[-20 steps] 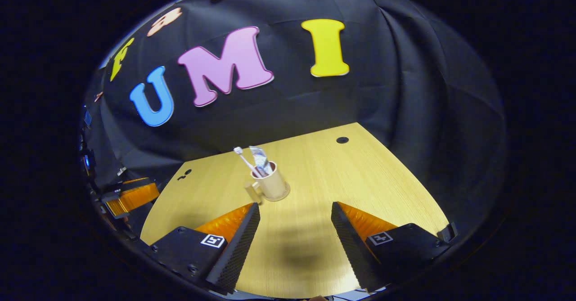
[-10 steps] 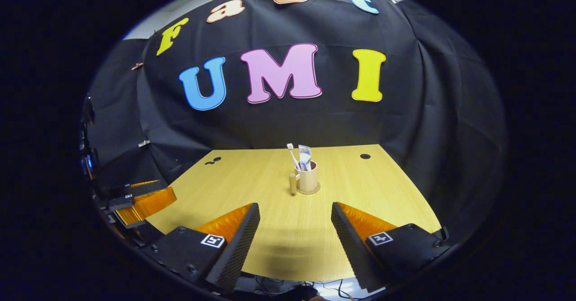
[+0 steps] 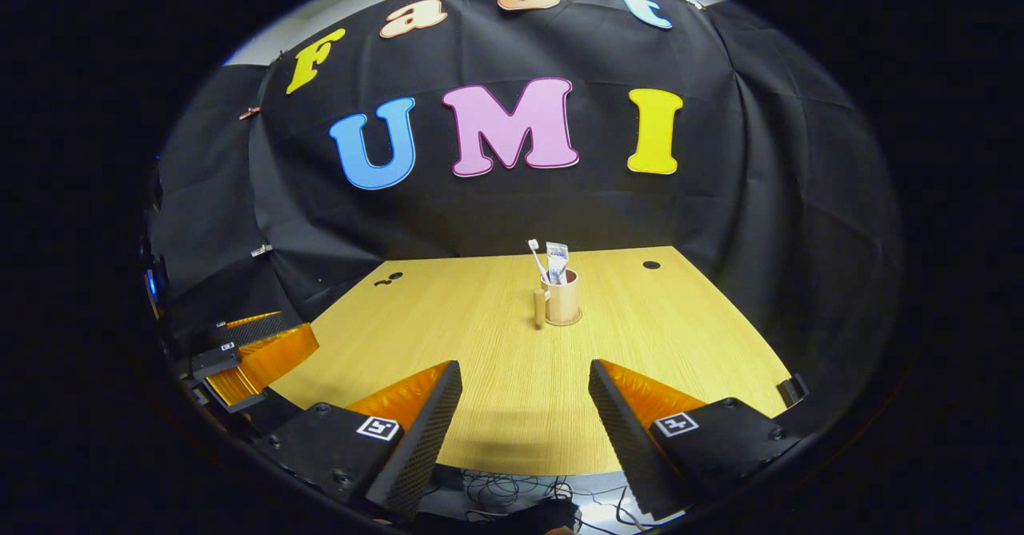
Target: Put the toothbrush and toothpaste on the desktop into the cup, then pick up the cup and place it on the coaster on the desktop.
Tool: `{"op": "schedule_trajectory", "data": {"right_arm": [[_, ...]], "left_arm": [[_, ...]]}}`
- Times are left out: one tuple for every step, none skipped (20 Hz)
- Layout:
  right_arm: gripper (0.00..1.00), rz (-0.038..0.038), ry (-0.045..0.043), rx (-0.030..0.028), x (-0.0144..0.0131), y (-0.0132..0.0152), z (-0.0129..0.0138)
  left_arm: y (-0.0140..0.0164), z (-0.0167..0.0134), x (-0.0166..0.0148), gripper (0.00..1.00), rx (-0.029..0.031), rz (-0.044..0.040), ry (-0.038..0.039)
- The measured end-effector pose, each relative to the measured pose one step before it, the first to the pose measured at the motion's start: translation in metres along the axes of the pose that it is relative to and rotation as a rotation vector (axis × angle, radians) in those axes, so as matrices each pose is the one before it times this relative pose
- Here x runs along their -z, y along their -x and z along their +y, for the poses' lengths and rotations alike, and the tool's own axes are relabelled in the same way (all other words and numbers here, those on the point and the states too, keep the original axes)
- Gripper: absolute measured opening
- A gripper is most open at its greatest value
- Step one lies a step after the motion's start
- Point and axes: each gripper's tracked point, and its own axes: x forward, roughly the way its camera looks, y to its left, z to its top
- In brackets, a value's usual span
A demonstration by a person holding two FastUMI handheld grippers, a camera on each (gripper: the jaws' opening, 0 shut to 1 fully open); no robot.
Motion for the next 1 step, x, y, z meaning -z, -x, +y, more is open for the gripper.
{"op": "schedule_trajectory", "data": {"right_arm": [[0.98,0.00417,0.0011,0.00223,0.00294,0.00066,0.00119]], "left_arm": [[-0.00105,0.00067,0.00055,0.97,0.00286,-0.00009,-0.00881]]}}
